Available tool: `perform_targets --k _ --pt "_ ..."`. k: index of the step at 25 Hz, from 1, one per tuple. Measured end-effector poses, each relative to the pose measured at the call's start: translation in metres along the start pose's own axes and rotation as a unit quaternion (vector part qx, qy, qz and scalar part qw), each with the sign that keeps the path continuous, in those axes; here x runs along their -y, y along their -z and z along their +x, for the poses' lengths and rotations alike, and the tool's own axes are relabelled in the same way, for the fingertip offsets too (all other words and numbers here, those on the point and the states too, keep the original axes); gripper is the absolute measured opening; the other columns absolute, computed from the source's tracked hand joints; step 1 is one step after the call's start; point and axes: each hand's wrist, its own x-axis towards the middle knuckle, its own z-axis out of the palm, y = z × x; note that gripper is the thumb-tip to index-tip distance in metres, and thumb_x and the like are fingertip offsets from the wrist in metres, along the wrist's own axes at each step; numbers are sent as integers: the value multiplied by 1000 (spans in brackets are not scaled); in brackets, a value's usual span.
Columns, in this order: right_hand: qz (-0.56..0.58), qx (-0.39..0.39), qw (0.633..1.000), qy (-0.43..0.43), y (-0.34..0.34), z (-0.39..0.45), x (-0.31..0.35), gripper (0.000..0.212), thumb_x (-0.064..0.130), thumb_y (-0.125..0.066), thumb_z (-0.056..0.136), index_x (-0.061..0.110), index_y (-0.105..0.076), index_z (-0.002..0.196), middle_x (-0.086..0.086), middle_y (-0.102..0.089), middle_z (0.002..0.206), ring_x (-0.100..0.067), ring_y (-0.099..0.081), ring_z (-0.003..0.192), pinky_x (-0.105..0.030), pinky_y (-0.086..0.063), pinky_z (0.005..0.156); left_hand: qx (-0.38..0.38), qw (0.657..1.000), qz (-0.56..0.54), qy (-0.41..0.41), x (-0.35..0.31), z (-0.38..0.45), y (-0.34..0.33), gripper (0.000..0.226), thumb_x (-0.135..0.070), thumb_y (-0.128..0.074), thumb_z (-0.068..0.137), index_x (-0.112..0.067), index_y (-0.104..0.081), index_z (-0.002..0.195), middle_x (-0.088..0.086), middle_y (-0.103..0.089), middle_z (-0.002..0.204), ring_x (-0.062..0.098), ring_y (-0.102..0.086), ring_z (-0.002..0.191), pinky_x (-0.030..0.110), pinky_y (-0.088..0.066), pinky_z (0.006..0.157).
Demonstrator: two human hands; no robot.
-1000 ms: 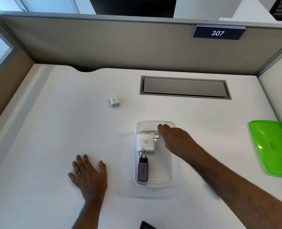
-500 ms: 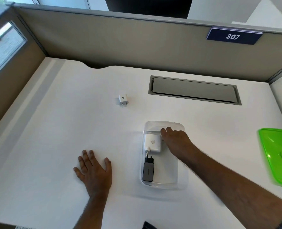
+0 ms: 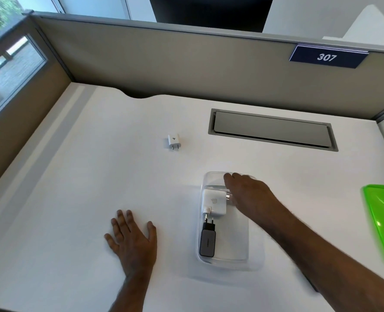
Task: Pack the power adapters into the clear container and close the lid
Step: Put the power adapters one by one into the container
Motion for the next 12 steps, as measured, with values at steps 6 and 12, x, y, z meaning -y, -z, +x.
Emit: perform_targets --k 6,12 --pt "221 -6 974 -53 46 57 7 15 42 -59 93 30 -49 92 9 -62 81 -10 -56 72 -31 -43 64 -7 1000 -4 1 -3 2 2 81 -55 -37 89 -10 -32 156 12 -27 168 34 -22 156 62 -11 124" --pt "250 2 968 -27 21 144 23 9 35 -60 93 27 -57 97 10 -62 92 -14 -60 80 -31 -42 66 -13 1000 -11 4 -3 4 -1 83 -55 -43 85 -10 -38 155 11 -31 166 36 -28 153 63 -14 122"
